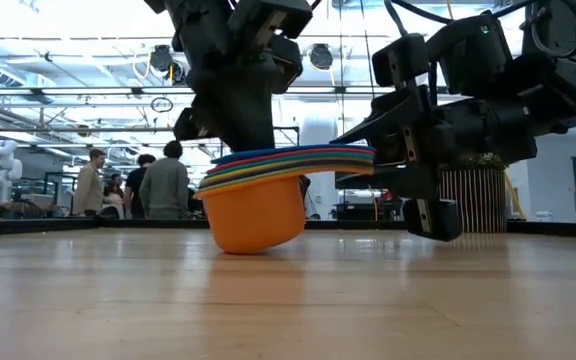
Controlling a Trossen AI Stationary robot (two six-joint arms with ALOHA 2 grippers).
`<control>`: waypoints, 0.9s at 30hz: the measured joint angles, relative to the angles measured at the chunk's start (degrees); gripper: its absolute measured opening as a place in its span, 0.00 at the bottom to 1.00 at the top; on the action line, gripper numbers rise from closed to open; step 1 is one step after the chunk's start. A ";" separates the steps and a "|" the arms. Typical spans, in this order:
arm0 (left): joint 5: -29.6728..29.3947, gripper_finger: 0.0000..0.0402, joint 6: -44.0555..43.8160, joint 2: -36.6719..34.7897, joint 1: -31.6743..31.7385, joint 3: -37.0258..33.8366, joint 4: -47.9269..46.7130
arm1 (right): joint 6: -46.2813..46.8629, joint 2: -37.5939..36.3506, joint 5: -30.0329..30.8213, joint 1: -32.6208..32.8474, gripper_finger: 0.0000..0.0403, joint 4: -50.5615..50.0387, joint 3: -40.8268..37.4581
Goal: Nest measuring cups in basket
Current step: Put the stacked measuring cups into the yellow bin
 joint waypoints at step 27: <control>0.09 0.14 -2.29 -18.65 5.78 2.83 -17.37 | 2.14 -9.26 -6.15 0.28 0.15 -0.72 -0.17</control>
